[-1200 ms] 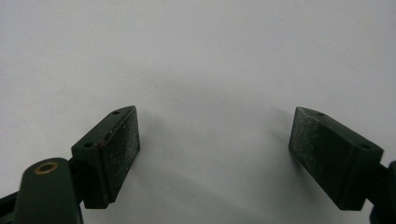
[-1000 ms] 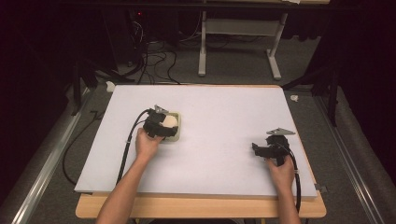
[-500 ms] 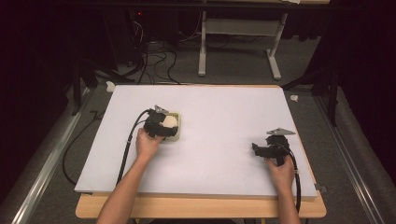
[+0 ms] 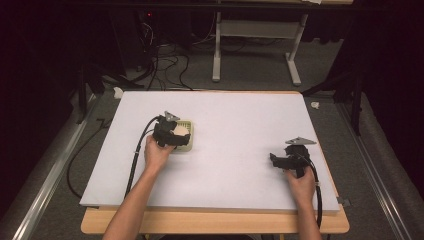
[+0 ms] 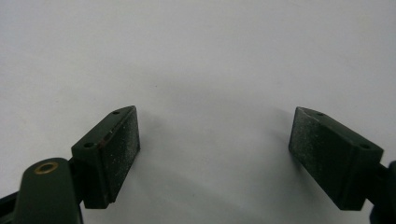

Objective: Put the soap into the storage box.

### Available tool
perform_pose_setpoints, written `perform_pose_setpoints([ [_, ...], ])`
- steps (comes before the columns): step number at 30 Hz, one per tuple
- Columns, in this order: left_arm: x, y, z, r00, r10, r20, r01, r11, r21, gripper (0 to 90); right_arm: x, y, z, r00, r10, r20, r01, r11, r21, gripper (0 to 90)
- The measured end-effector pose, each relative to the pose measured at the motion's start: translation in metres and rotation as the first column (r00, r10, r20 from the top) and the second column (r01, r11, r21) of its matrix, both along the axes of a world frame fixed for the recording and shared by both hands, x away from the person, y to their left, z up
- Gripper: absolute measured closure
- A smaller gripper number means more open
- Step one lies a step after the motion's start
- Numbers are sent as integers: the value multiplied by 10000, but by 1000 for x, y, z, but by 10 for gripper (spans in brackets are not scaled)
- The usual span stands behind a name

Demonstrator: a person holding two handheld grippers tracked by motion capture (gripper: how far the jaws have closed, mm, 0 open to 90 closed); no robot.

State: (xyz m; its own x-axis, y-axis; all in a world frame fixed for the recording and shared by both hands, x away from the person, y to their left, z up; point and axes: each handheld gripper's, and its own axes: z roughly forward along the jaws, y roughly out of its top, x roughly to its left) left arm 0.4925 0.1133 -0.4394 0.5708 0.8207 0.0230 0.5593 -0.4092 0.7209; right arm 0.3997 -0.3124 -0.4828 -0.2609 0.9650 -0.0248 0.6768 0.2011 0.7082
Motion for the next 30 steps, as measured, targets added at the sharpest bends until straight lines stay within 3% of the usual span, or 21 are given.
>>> perform_pose_setpoints([
  [5,-3,4,6,9999,-43,95,45,9997,-257,168,0,0,0,10000,-2,-1,2,10000,3,167],
  [19,-12,17,21,9993,20,375,-2,9989,-470,165,0,0,0,10000,1,-1,-1,10000,1,167],
  [30,-19,31,25,9986,202,493,-167,9973,-715,168,0,0,0,10000,-2,-1,2,10000,2,167],
])
